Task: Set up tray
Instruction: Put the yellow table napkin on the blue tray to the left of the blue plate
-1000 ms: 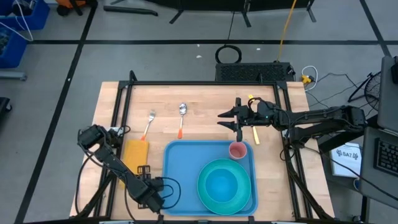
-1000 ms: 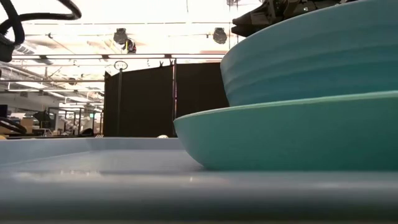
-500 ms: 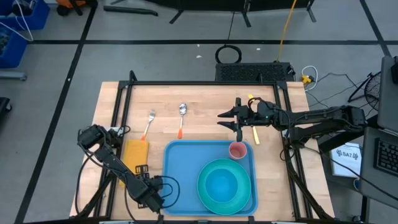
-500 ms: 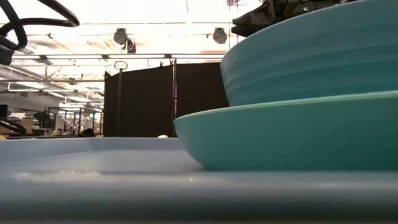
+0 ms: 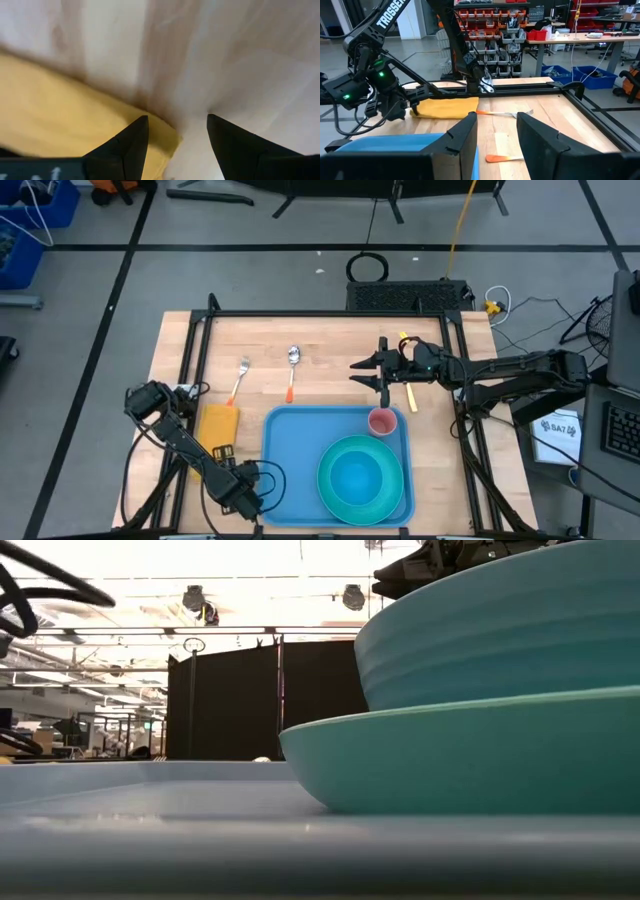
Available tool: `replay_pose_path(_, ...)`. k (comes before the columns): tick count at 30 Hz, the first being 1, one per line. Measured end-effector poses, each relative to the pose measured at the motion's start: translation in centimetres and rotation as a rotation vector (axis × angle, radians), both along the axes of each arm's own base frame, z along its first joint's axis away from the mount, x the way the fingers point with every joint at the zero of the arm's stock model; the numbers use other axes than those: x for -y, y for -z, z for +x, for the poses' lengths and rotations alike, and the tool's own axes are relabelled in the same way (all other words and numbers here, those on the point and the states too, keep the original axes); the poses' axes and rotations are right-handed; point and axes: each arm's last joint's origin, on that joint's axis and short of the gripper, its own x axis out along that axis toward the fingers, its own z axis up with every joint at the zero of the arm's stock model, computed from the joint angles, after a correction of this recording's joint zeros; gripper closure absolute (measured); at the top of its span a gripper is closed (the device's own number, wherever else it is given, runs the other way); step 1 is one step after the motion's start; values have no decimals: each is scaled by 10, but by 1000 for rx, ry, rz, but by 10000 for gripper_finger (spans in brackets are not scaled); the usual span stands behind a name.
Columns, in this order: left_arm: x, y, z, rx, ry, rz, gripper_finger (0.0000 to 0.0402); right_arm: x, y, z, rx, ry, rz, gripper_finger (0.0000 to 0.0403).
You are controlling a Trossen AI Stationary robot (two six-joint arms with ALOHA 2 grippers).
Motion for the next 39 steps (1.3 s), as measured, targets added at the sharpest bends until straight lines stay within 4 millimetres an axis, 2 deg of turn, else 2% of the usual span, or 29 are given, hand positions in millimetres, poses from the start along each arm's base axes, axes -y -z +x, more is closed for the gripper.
replay_pose_path(8, -11, -2, 3, -55, -89, 50, 195, 0, -1, 0, 8, 2, -5, 271)
replay_pose_path(25, -11, -2, 3, -40, -137, 86, 195, 0, -1, 0, 8, 3, -2, 271)
replay_pose_path(33, -18, 7, -7, -124, -194, 107, 195, 0, -1, 0, 8, 3, 2, 271)
replay_pose_path(39, -18, 7, -7, -133, -212, 101, 195, 0, -1, 0, 8, 3, 2, 271)
